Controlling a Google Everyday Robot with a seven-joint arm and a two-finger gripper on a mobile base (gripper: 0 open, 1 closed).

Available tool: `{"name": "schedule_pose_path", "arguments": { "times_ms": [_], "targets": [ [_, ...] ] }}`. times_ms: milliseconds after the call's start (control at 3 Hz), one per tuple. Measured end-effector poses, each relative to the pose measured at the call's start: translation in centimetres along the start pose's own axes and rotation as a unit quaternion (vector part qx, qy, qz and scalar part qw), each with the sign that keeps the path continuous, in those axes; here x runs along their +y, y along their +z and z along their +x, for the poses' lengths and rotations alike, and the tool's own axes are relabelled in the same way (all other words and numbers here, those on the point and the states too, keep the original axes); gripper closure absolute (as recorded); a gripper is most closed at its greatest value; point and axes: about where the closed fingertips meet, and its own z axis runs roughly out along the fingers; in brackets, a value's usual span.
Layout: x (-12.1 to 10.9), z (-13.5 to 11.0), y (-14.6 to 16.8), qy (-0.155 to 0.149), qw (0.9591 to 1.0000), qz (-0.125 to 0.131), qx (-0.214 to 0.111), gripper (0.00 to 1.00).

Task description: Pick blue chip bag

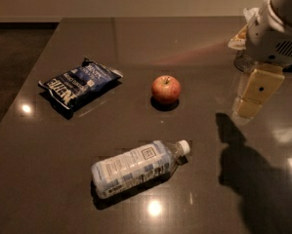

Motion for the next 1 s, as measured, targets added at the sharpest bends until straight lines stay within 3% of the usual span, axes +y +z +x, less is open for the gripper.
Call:
{"name": "schedule_pose_path", "arguments": {
  "times_ms": [667,1000],
  "targets": [
    [-1.8,-8.0,2.7,-0.058,0.9977,-0.024,-0.025,0.0],
    [-3.1,-13.2,4.1,-0.089,0.9942,-0.035,-0.048,0.0]
  ]
}}
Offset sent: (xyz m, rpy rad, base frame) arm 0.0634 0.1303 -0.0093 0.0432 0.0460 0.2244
